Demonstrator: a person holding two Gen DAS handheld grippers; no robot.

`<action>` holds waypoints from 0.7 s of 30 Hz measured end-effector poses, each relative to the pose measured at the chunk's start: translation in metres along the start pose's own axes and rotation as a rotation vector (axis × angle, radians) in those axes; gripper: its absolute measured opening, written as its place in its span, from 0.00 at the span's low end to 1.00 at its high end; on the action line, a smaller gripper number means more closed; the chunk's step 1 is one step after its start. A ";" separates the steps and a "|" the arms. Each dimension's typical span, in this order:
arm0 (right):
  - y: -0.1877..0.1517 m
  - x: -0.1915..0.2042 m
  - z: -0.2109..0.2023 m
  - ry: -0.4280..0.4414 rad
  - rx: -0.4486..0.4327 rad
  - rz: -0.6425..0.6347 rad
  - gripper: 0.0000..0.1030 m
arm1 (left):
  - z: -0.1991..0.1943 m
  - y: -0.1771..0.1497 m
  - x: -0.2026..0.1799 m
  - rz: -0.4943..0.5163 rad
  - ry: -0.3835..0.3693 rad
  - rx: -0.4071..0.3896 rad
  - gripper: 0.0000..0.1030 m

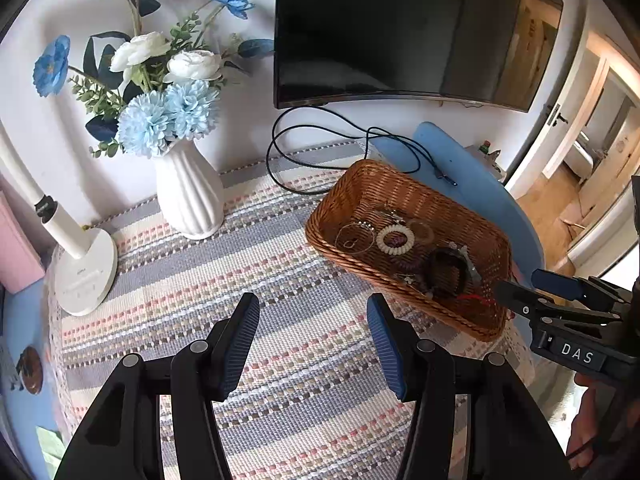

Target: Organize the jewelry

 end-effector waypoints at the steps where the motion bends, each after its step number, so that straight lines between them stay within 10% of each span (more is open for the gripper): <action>1: -0.001 0.000 0.000 -0.001 0.002 -0.001 0.66 | 0.000 0.000 0.001 -0.003 0.001 0.000 0.56; 21: 0.004 -0.029 0.008 -0.056 0.024 0.031 0.66 | 0.009 0.000 -0.001 -0.024 0.008 0.013 0.56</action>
Point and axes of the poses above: each gripper's, at about its wrist camera, not at the fingertips, and z roughly the way its jaws point, x to its left, y to its top, the point moved 7 cm from there along z, roughly the way its jaws point, and after that the axes turned 5 degrees about x, right-handed, at the moved point
